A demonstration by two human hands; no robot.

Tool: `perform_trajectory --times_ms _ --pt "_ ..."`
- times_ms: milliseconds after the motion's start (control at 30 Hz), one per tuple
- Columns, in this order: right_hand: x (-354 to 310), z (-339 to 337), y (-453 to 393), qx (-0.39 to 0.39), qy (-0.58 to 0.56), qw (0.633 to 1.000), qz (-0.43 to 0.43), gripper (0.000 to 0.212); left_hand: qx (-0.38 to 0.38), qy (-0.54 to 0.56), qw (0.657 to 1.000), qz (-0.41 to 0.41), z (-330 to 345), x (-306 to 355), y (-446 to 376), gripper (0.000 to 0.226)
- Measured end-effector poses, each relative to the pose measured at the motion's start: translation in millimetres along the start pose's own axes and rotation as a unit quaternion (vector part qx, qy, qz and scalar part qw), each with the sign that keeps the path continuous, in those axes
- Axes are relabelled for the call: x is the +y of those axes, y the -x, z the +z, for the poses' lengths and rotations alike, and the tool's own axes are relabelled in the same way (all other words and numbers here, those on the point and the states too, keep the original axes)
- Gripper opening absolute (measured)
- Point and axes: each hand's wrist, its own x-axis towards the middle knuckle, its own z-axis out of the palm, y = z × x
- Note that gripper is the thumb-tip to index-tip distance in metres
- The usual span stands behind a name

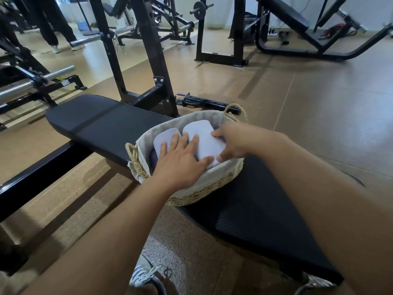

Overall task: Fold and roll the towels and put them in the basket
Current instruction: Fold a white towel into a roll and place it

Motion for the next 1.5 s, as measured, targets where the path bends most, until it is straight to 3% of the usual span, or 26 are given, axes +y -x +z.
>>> perform_trajectory --times_ms 167,267,400,467,533,600,667,767,900,1000,1133,1300,1500 --pt "-3.4 0.6 2.2 0.036 -0.032 0.999 0.004 0.080 0.017 0.010 1.000 0.003 0.4 1.5 2.4 0.081" --pt "8.0 -16.0 7.7 0.117 -0.088 0.989 -0.001 0.038 0.037 0.035 0.999 0.003 -2.3 4.6 9.6 0.098" --pt "22.1 -28.9 10.2 0.244 -0.169 0.951 0.086 0.013 0.053 -0.020 0.997 0.060 -3.0 12.2 23.9 0.102" --pt "19.8 -31.0 13.1 0.184 -0.143 0.966 0.113 0.021 0.054 -0.079 0.993 0.064 -0.1 10.5 30.9 0.097" --pt "6.0 -33.2 22.6 0.027 -0.152 0.982 0.105 0.035 0.044 -0.128 0.990 0.033 0.3 6.8 37.2 0.101" --pt "-11.1 -31.4 30.7 -0.117 -0.187 0.973 0.064 0.039 0.021 -0.146 0.989 -0.012 -3.2 4.0 42.6 0.106" --pt "-28.0 -24.2 32.9 -0.167 -0.172 0.971 0.022 0.037 0.007 -0.143 0.989 -0.037 -6.2 1.5 46.9 0.108" --pt "-43.8 -9.3 25.1 -0.122 -0.045 0.991 0.013 0.029 0.003 -0.115 0.992 -0.052 -5.3 -4.0 53.2 0.104" --pt "-47.1 -2.6 22.1 -0.025 0.001 1.000 0.006 0.027 0.018 -0.094 0.994 -0.056 -4.4 -6.3 55.0 0.094" --pt "-46.1 8.5 13.5 0.087 -0.074 0.993 0.002 0.021 0.033 -0.080 0.994 -0.060 -4.2 -6.8 57.3 0.089" --pt "-41.7 34.6 -13.0 0.160 -0.182 0.970 -0.018 0.022 0.043 -0.086 0.994 -0.047 -0.5 -10.4 62.6 0.096" --pt "-43.6 50.5 -25.8 0.110 -0.201 0.969 -0.092 0.067 0.067 -0.109 0.991 -0.042 4.5 -21.2 49.3 0.100" --pt "-49.6 56.2 -39.0 0.091 -0.198 0.971 -0.099 0.072 0.064 -0.112 0.990 -0.065 12.1 -21.7 35.6 0.107"
